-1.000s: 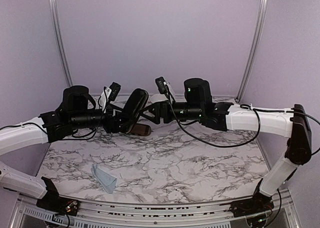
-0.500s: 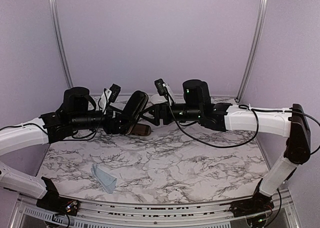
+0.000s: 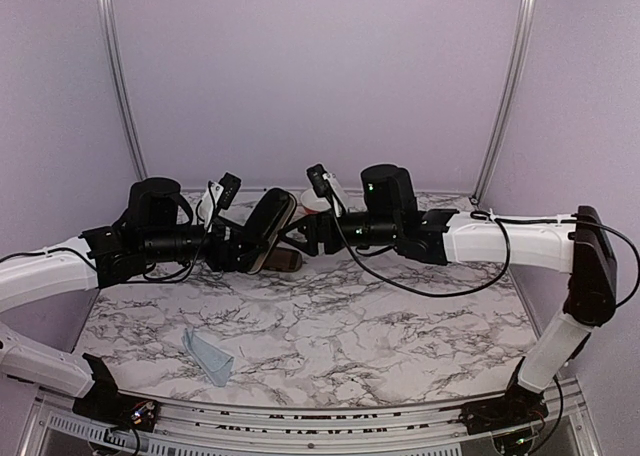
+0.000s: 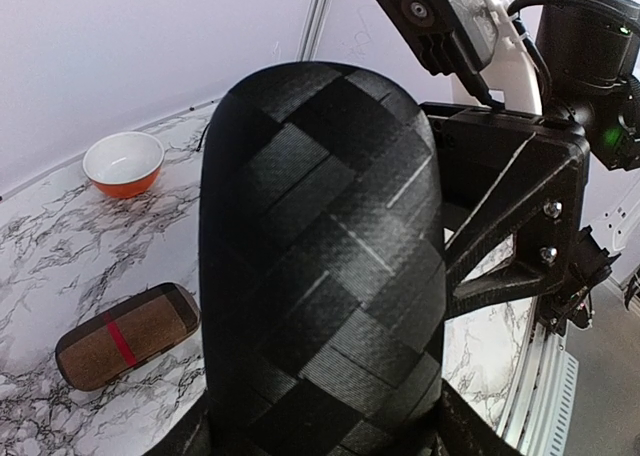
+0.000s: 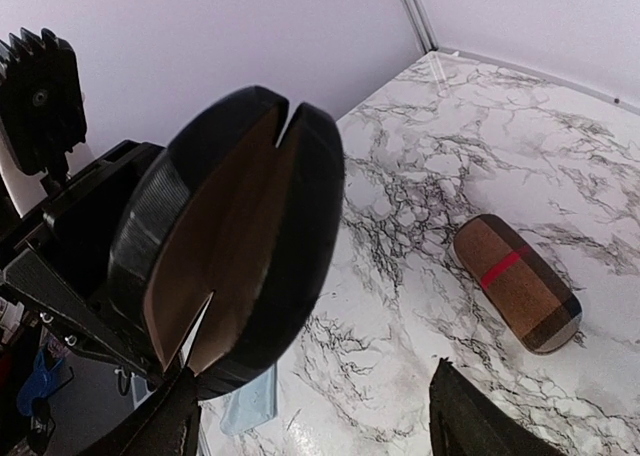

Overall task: Organize the sunglasses
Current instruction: Open the sunglasses case, then pass from the left arm to the right

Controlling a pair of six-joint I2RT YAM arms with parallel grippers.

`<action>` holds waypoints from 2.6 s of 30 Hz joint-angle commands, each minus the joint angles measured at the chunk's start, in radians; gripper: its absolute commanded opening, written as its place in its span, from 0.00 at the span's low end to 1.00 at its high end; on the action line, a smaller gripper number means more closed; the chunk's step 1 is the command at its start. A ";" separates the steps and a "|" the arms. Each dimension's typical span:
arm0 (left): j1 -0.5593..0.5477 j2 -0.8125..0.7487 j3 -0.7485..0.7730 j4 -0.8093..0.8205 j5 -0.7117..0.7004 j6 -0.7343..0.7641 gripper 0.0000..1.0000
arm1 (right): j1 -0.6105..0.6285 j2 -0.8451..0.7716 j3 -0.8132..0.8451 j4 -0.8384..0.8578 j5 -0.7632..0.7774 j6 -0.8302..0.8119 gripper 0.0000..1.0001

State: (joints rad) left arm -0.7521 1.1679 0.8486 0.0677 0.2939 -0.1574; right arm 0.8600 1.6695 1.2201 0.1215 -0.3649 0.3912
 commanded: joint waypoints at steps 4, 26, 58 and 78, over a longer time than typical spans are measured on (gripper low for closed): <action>-0.053 -0.097 0.046 0.243 0.312 0.000 0.32 | -0.099 0.111 -0.055 -0.177 0.333 -0.020 0.75; -0.045 -0.126 0.026 0.301 0.333 -0.040 0.28 | -0.104 0.189 -0.097 -0.147 0.354 -0.027 0.75; -0.033 -0.112 0.012 0.371 0.227 -0.108 0.34 | 0.017 -0.306 -0.339 0.302 -0.019 -0.103 0.81; -0.033 -0.081 -0.008 0.496 0.247 -0.200 0.34 | 0.115 -0.182 -0.276 0.702 0.016 0.062 0.75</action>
State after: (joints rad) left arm -0.7891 1.0767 0.8532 0.4702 0.5259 -0.3347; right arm 0.9463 1.4521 0.8734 0.7174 -0.3504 0.4232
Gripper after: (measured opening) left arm 0.606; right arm 0.753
